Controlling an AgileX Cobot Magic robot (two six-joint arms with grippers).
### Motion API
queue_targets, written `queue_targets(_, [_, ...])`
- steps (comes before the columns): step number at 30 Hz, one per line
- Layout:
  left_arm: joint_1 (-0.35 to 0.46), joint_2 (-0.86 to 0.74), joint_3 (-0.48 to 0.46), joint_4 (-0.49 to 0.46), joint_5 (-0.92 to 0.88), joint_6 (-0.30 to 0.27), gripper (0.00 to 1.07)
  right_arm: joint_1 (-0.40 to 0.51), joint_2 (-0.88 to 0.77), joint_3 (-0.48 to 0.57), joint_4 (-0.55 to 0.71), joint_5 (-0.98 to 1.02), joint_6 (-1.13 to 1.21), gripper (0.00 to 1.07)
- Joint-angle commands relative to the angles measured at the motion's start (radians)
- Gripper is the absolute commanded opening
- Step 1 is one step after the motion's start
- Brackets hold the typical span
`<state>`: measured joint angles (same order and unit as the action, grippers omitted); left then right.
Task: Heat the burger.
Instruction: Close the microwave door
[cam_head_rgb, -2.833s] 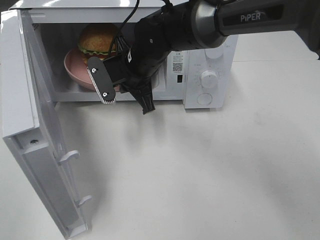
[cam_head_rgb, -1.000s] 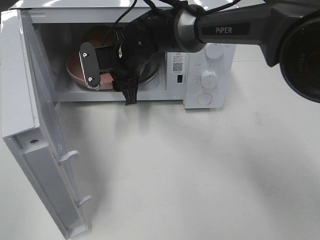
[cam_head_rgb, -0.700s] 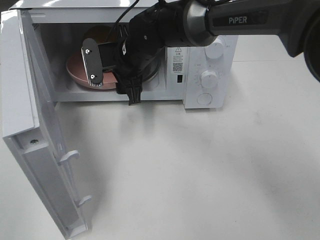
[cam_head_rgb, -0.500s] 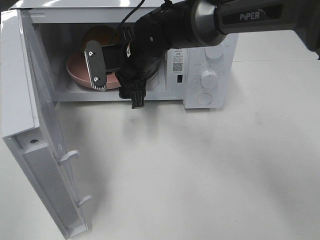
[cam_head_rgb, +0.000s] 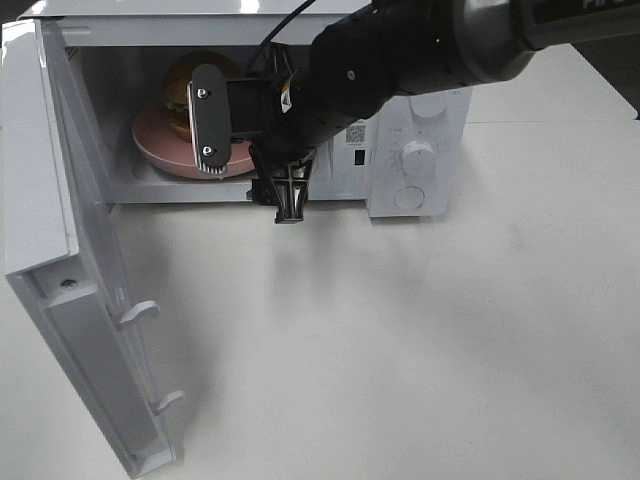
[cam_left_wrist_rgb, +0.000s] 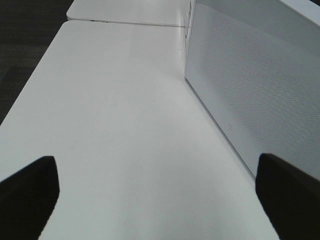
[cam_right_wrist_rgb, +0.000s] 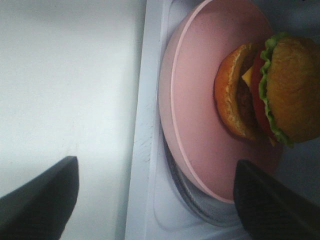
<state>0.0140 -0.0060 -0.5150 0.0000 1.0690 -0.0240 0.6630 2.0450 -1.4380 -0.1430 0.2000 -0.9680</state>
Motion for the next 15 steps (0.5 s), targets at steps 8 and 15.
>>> queue_targets(8, [-0.003,-0.015,0.0,0.0,-0.001,-0.001,1.03,0.003,-0.162,0.207,-0.004,-0.028,0.034,0.76])
queue_targets(15, [-0.003,-0.015,0.0,0.0,-0.001,-0.001,1.03,0.003,-0.259,0.32,-0.008,-0.027,0.131,0.76])
